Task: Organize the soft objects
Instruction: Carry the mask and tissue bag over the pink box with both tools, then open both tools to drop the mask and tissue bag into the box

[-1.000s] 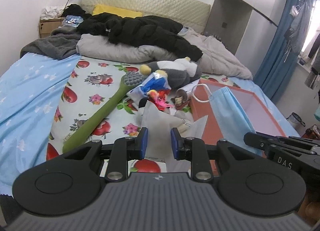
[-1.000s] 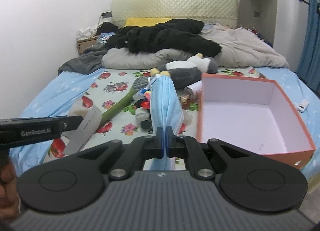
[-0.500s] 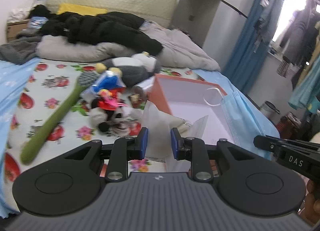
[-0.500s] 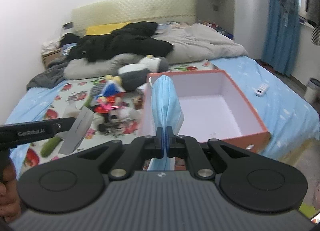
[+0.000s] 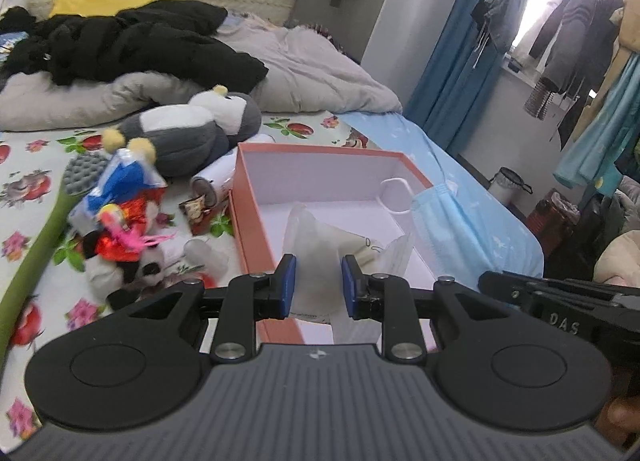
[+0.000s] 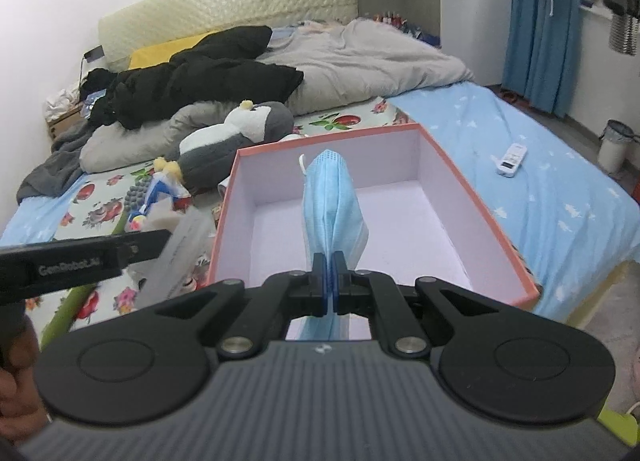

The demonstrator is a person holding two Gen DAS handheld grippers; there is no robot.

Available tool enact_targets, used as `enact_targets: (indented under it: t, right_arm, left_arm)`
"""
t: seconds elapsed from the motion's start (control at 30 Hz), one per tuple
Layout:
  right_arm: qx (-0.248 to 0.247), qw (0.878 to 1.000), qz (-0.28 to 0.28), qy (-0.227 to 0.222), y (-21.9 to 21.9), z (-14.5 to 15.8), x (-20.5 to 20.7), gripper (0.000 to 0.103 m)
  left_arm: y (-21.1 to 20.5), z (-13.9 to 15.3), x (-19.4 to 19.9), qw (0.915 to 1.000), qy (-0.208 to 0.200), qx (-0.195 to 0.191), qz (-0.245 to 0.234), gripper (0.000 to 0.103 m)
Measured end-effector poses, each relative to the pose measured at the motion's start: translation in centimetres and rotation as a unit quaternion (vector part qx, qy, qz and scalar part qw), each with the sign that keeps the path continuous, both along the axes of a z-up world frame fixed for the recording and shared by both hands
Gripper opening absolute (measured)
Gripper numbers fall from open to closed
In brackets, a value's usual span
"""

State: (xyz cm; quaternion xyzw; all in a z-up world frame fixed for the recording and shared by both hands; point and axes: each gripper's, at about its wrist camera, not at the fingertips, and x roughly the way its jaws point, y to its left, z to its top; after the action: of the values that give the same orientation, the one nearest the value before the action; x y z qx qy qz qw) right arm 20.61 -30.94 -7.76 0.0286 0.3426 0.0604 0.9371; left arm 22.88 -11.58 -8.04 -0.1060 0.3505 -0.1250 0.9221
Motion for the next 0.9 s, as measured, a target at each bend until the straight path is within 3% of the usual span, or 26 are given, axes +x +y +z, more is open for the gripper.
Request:
enact_targets:
  t: [0.43, 0.73, 0.77, 0.83, 0.87, 0.9]
  right_arm:
    - [0.032, 0.996, -0.012, 0.081, -2.7, -5.8, 10.7, 0.006]
    - [0.045, 0.991, -0.017, 0.121, -3.3, -9.3, 14.6, 0.009]
    - [0.047, 0.991, -0.018, 0.126, -3.4, -9.5, 14.8, 0.009]
    - [0.052, 0.988, -0.018, 0.141, -3.5, -10.0, 15.1, 0.016]
    - [0.051, 0.988, -0.019, 0.145, -3.5, -10.2, 15.2, 0.02]
    - [0.049, 0.988, -0.019, 0.146, -3.5, -10.2, 15.1, 0.033]
  left_arm:
    - [-4.0, -5.2, 12.0, 0.9957, 0.085, 0.011, -0.034, 0.029]
    - [-5.4, -8.2, 16.0, 0.9934, 0.108, 0.01, -0.038, 0.03]
    - [-5.4, -8.3, 16.2, 0.9935, 0.107, 0.01, -0.038, 0.038]
    - [-5.4, -8.5, 16.5, 0.9932, 0.108, 0.001, -0.042, 0.053]
    - [-5.4, -8.5, 16.6, 0.9932, 0.108, -0.002, -0.041, 0.054]
    - [-5.3, -8.5, 16.5, 0.9934, 0.107, -0.003, -0.041, 0.054]
